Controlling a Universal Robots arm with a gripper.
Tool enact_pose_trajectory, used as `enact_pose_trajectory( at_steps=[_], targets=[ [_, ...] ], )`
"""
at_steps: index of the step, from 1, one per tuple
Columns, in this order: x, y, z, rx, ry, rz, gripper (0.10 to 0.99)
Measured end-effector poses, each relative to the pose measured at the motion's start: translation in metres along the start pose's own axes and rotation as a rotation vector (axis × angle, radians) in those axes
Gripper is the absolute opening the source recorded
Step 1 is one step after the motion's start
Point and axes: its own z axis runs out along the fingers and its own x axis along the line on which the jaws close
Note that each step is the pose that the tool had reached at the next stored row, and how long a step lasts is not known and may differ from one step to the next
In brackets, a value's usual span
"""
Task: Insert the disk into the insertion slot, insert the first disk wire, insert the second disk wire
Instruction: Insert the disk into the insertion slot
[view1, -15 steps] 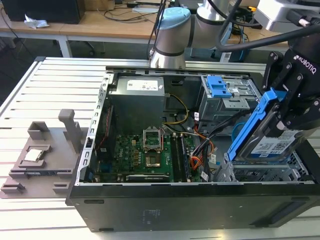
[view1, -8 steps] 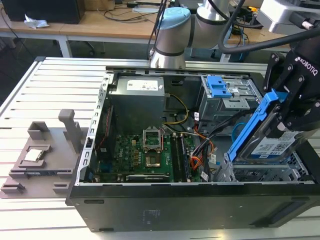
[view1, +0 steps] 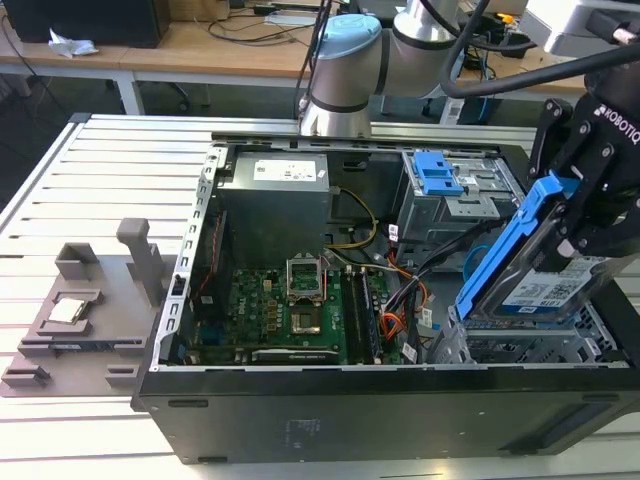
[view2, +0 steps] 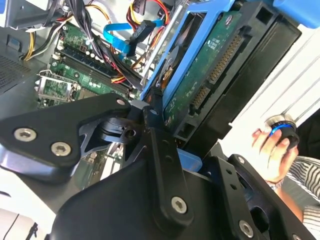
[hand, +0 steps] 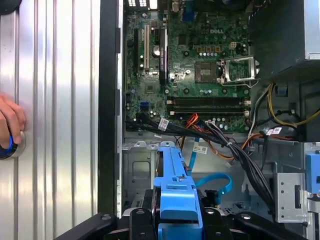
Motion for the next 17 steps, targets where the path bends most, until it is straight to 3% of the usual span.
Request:
enact_pose_trajectory(
  at_steps=[6, 11, 13, 17],
  targets=[
    [0.0, 0.0, -0.0008, 0.0, 0.0005, 0.0, 0.365],
    [-0.0001, -0.0028, -0.0008, -0.001, 0.0135, 0.035, 0.365],
    [-0.0001, -0.0038, -0.0007, -0.001, 0.0136, 0.035, 0.365],
    [-0.0011, -0.0043, 0.0052, -0.001, 0.0136, 0.033, 0.365]
  ],
)
